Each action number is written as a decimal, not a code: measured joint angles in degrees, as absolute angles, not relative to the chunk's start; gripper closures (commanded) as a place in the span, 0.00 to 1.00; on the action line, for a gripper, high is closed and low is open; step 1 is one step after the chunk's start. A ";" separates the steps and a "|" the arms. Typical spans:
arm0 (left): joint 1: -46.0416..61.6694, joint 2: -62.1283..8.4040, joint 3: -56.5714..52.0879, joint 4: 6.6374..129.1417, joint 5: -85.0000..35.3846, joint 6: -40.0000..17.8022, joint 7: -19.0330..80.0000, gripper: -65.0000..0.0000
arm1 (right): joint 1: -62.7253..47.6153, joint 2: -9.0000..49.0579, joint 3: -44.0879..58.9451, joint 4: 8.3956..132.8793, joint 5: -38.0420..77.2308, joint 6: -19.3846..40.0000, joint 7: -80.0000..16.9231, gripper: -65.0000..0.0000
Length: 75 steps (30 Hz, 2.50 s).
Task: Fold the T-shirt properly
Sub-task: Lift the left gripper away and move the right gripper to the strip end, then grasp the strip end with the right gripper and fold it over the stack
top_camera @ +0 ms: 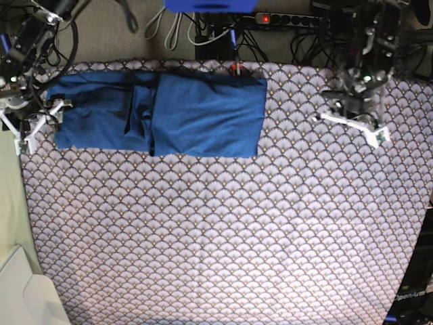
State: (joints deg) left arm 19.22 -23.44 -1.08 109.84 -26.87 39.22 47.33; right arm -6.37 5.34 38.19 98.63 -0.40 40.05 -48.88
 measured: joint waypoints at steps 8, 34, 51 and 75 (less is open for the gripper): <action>20.88 -19.31 -14.02 110.02 -27.35 35.20 53.76 0.59 | -5.61 3.31 38.19 93.45 -0.05 40.05 -48.66 0.29; 23.09 -18.87 -30.00 110.26 -27.29 29.32 56.07 0.59 | -6.94 -1.21 38.44 92.47 0.49 39.68 -47.35 0.98; 24.75 -20.21 -34.41 110.26 -27.92 29.08 56.18 0.59 | -11.81 -9.15 30.37 113.73 -1.04 39.86 -52.51 0.98; 26.48 -28.53 -48.10 110.30 -27.70 29.08 56.36 0.59 | -18.79 -8.60 -13.78 111.83 -0.21 2.17 -35.73 0.98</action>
State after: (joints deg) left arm 26.48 -28.53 -48.10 110.30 -27.70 29.08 56.36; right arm -18.79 -8.60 -13.78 111.83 -0.21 2.17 -35.73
